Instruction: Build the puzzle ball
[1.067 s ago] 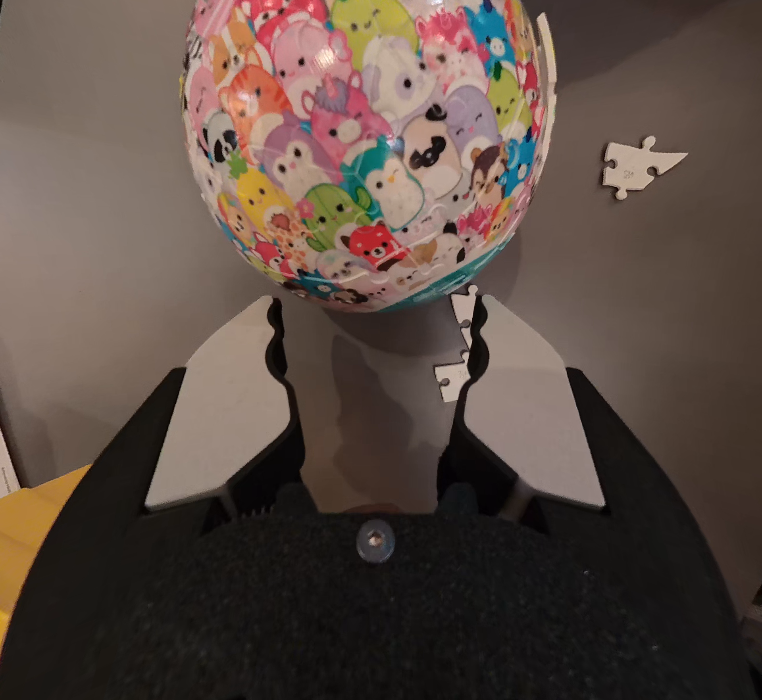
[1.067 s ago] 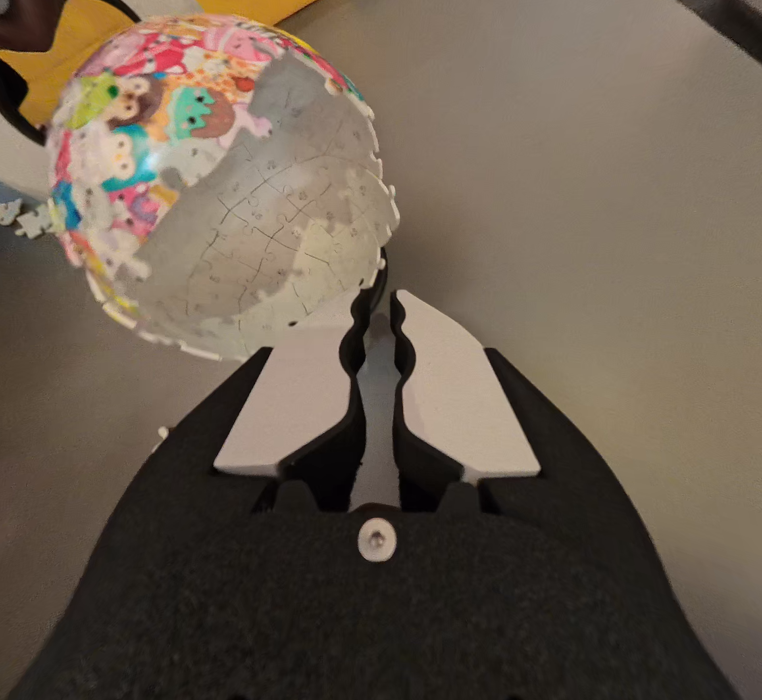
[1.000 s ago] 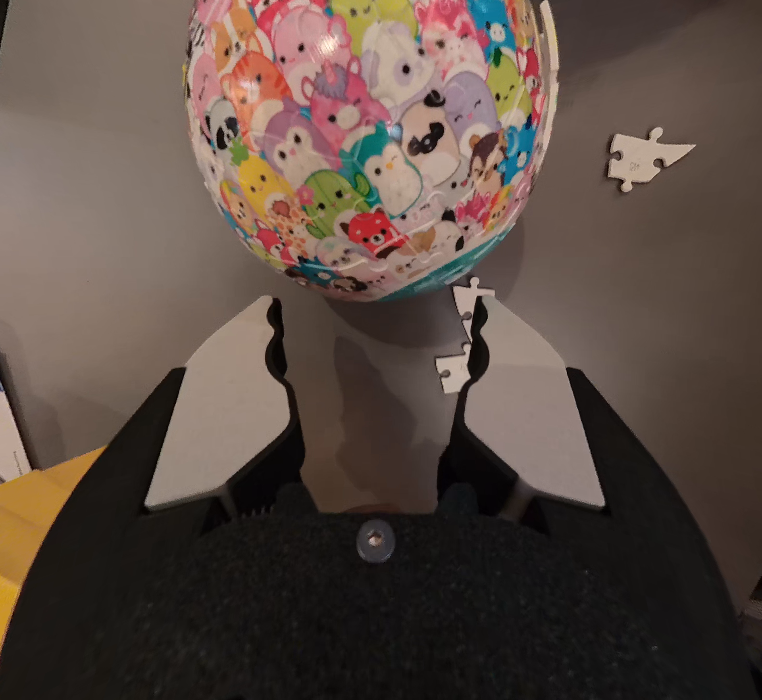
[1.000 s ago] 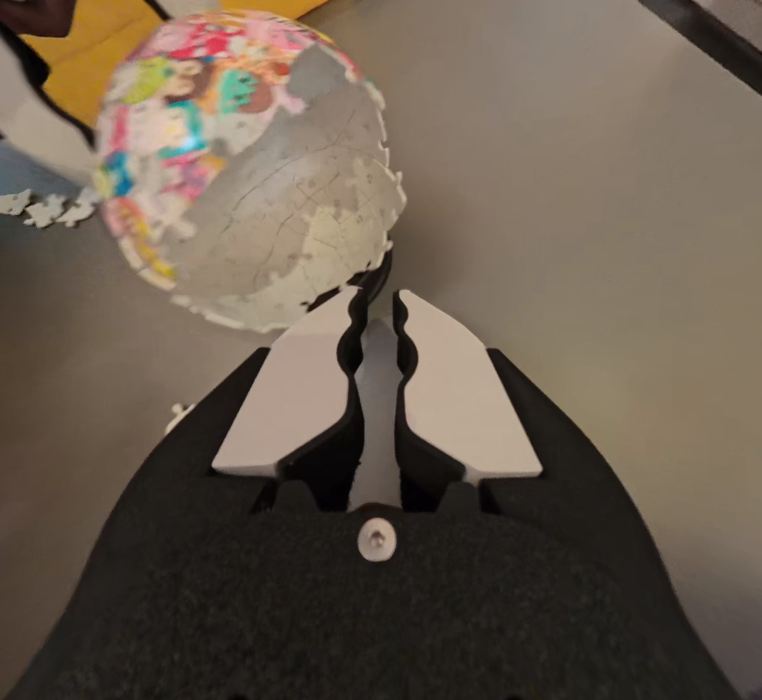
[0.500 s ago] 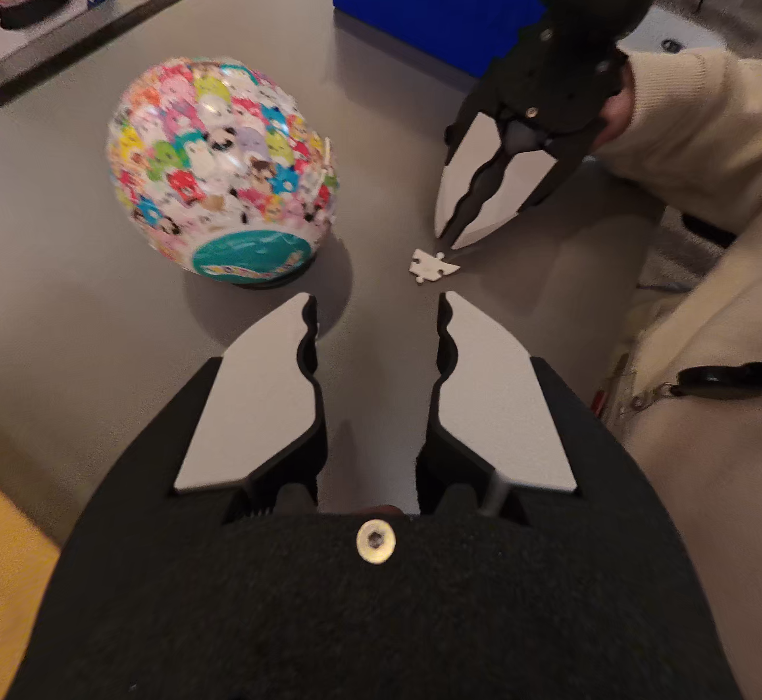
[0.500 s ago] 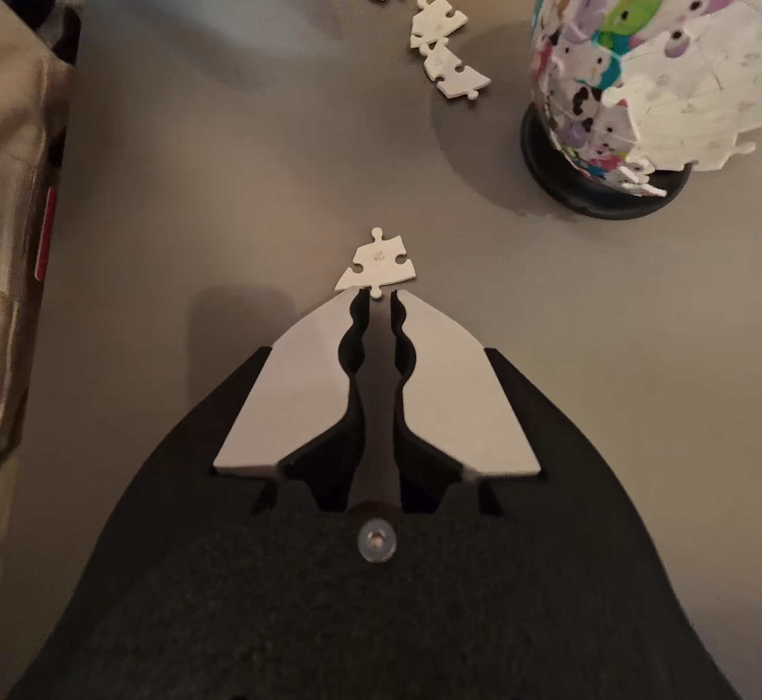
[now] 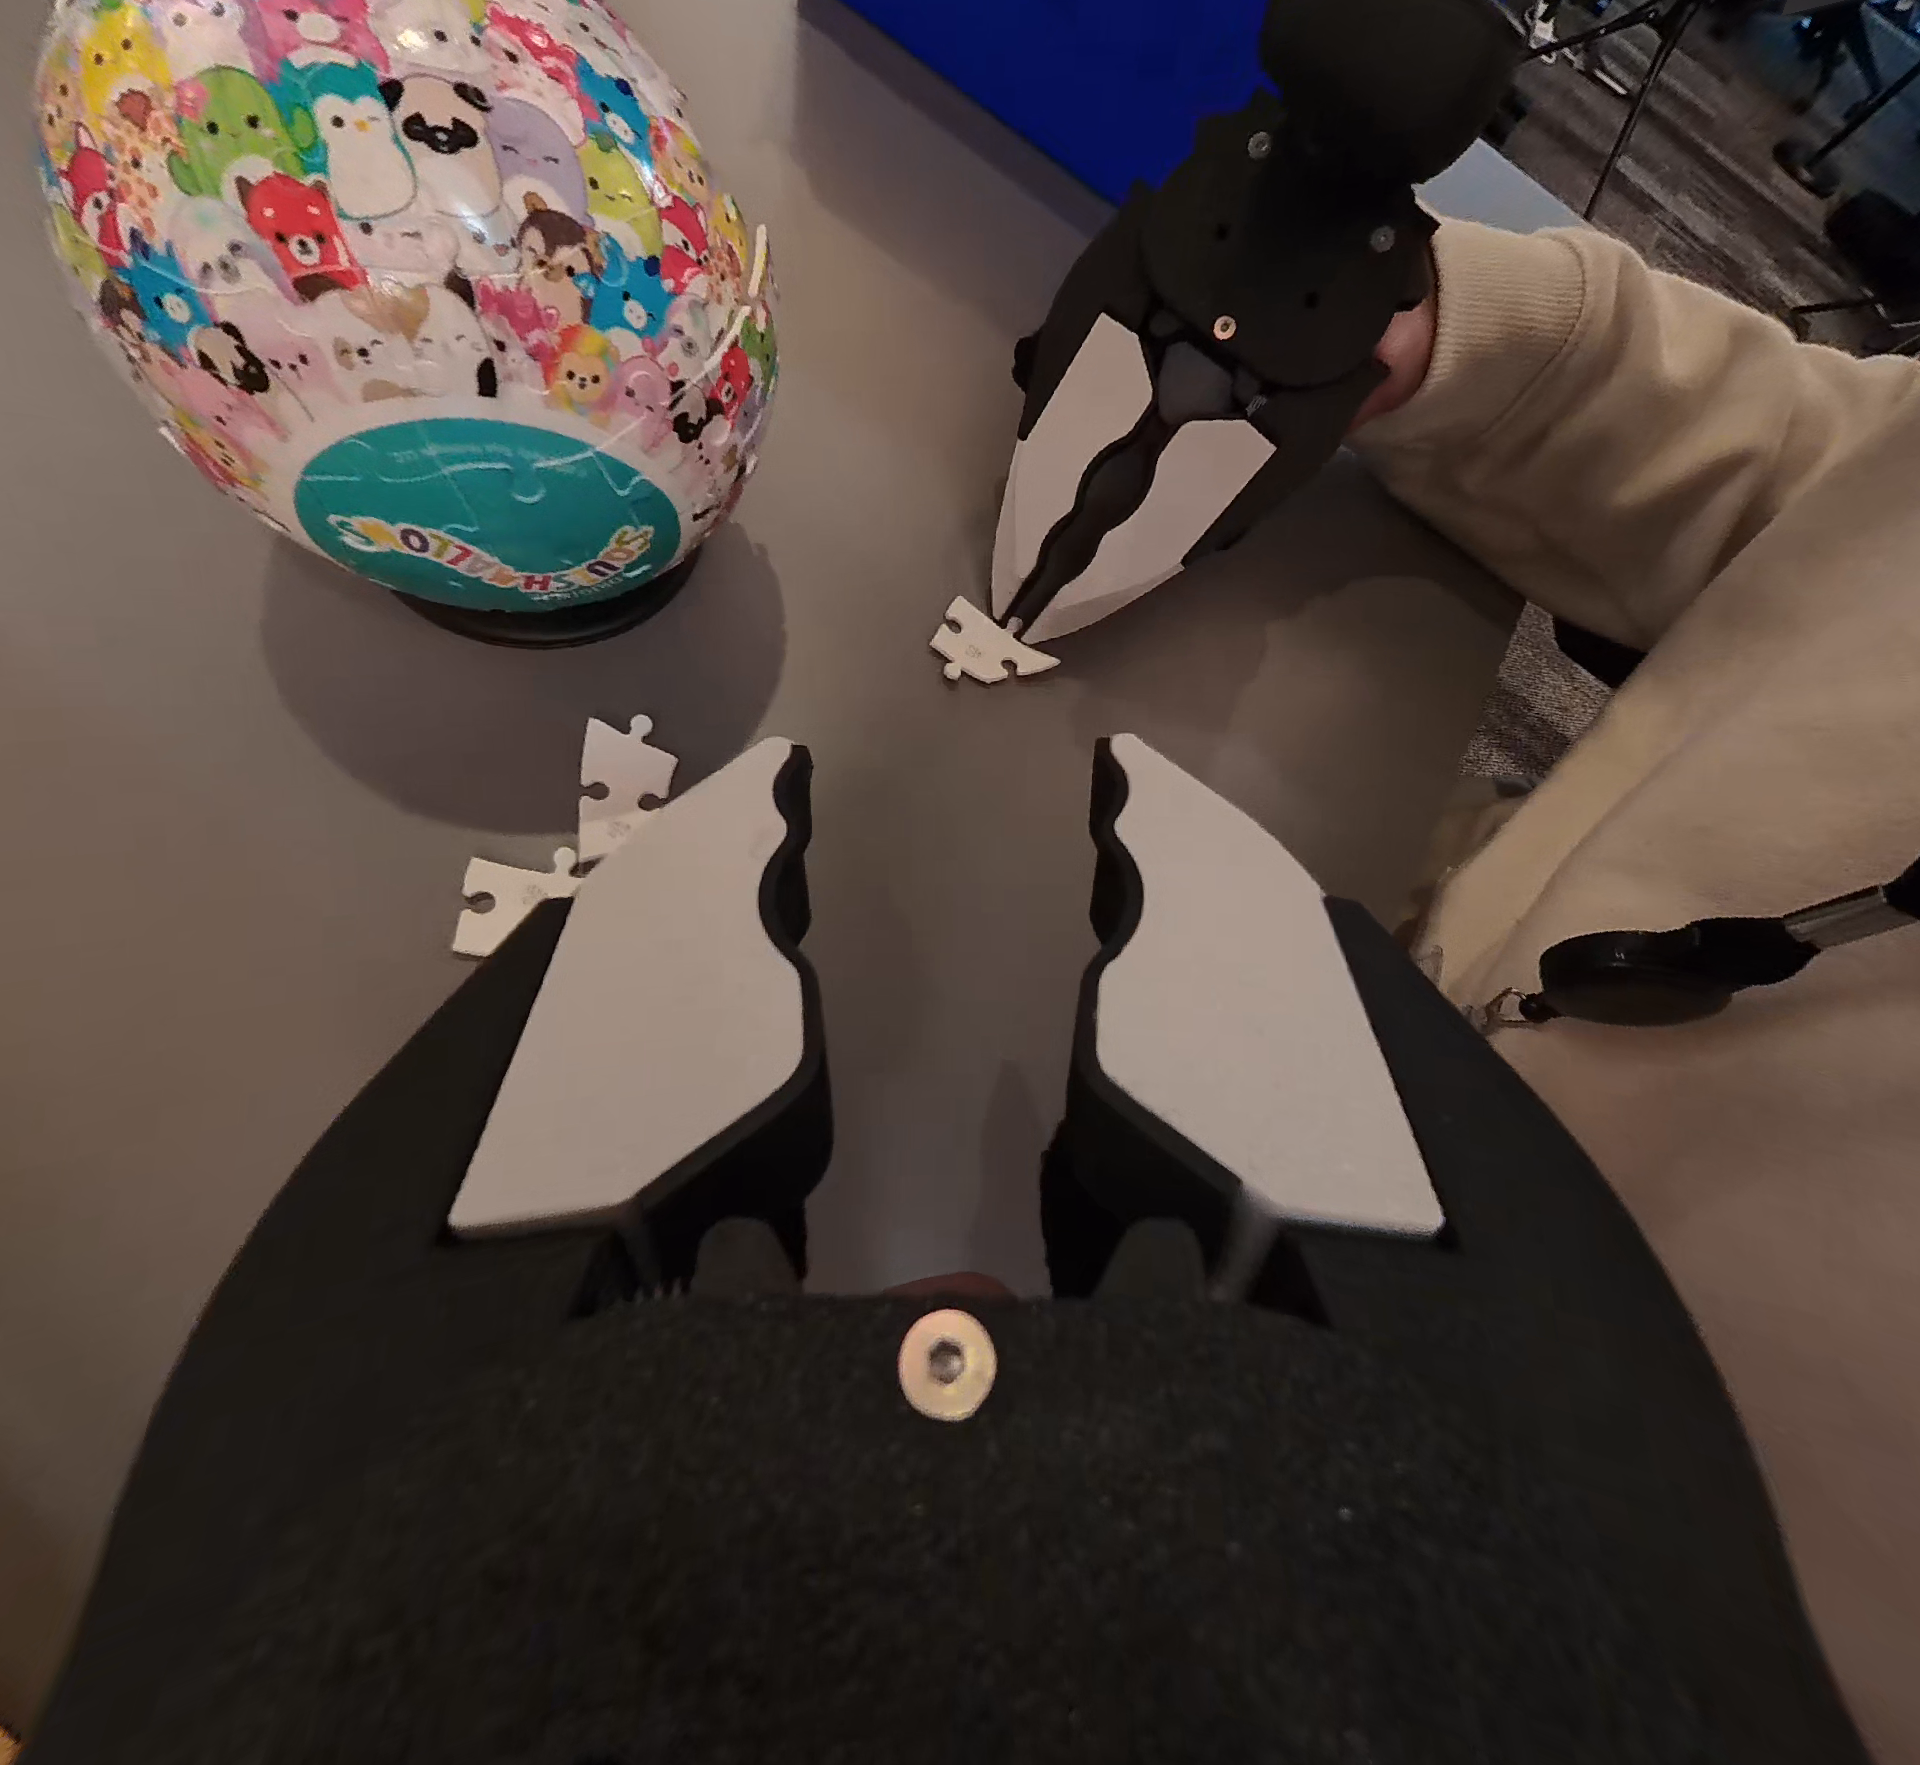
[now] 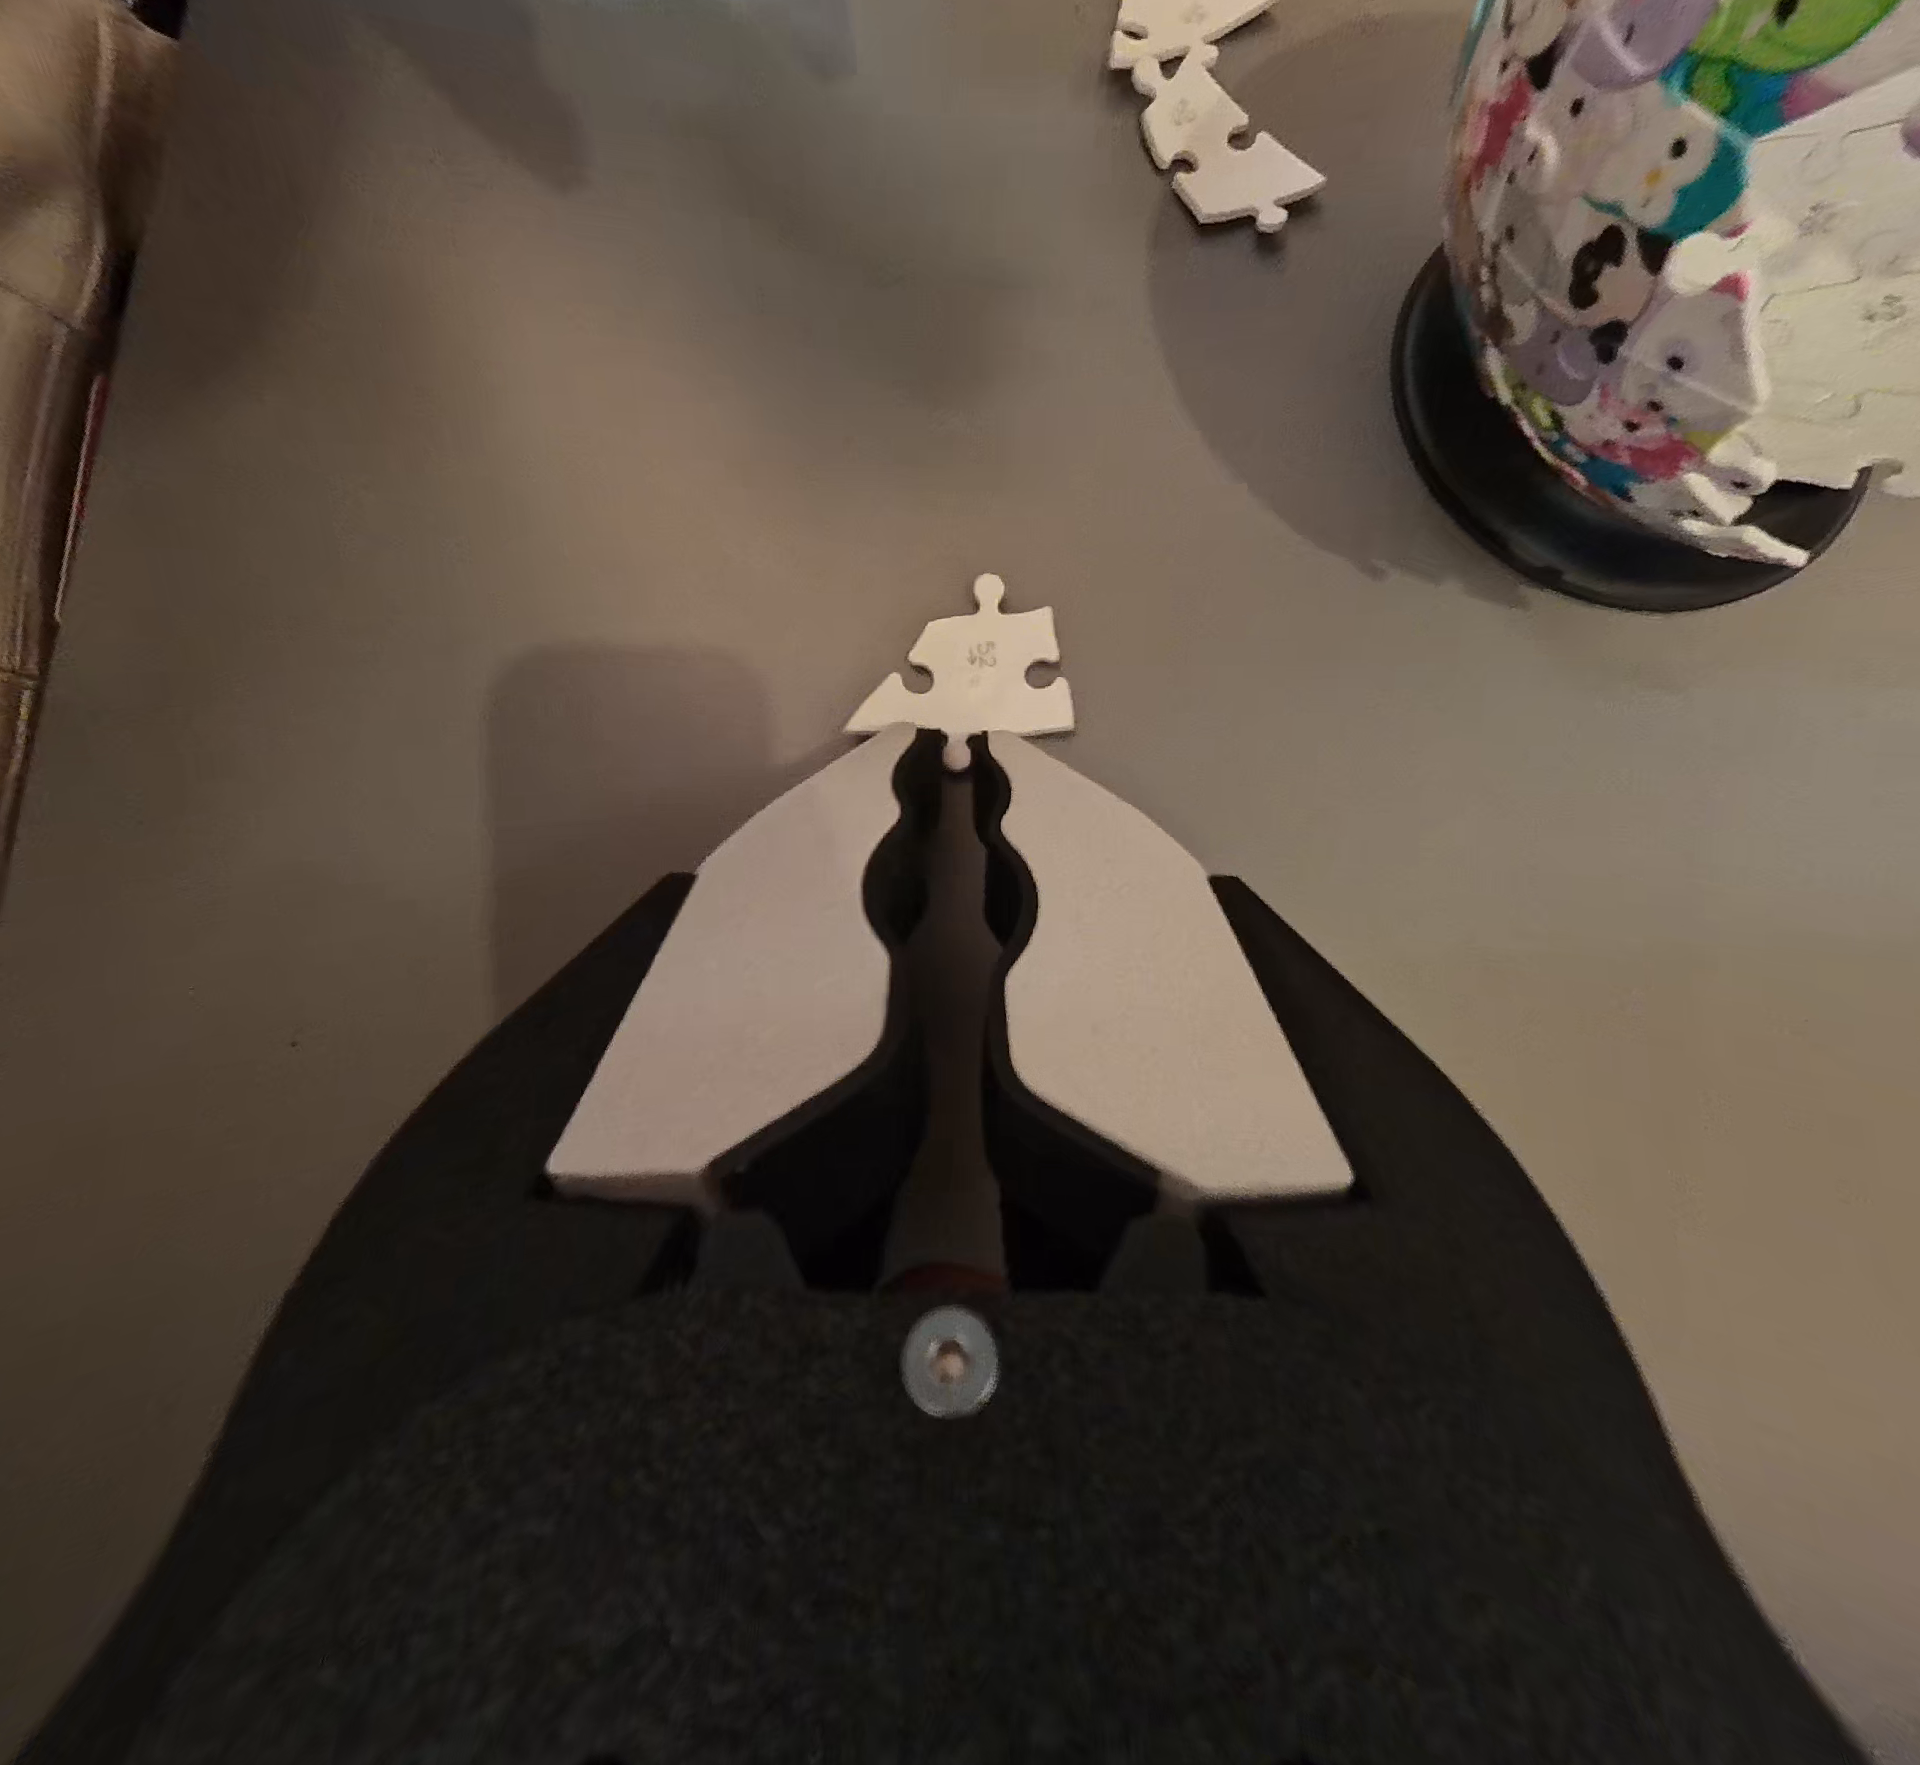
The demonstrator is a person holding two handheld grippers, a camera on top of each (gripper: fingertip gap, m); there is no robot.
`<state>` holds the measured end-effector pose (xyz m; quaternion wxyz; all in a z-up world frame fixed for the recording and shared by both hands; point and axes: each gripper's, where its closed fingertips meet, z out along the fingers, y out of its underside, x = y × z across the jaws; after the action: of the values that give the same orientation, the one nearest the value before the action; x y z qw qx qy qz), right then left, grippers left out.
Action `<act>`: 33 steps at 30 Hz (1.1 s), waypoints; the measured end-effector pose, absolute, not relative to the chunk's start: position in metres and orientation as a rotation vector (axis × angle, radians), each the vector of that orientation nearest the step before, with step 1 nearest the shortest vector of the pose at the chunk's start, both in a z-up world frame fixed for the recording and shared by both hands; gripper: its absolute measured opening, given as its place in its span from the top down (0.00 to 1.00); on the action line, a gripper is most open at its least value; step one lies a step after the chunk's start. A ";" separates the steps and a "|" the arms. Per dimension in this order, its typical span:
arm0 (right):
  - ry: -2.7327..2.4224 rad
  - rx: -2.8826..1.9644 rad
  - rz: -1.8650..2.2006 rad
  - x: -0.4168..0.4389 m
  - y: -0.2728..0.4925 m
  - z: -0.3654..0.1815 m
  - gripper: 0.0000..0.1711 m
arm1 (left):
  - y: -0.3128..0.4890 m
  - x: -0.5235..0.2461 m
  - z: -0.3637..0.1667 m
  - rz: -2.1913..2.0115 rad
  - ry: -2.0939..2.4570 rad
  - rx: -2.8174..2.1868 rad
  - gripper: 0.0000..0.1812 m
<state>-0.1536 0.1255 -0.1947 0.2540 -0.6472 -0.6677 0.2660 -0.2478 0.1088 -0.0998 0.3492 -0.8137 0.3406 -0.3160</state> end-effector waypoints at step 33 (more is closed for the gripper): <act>-1.994 -1.888 0.516 -0.172 0.258 -0.162 0.97 | 0.126 -0.234 -0.103 -0.620 0.552 -1.914 0.67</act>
<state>-0.1719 0.2580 -0.1618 0.1729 -0.6656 -0.7029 0.1819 -0.2337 0.1265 -0.1032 0.5036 -0.7926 0.2287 -0.2566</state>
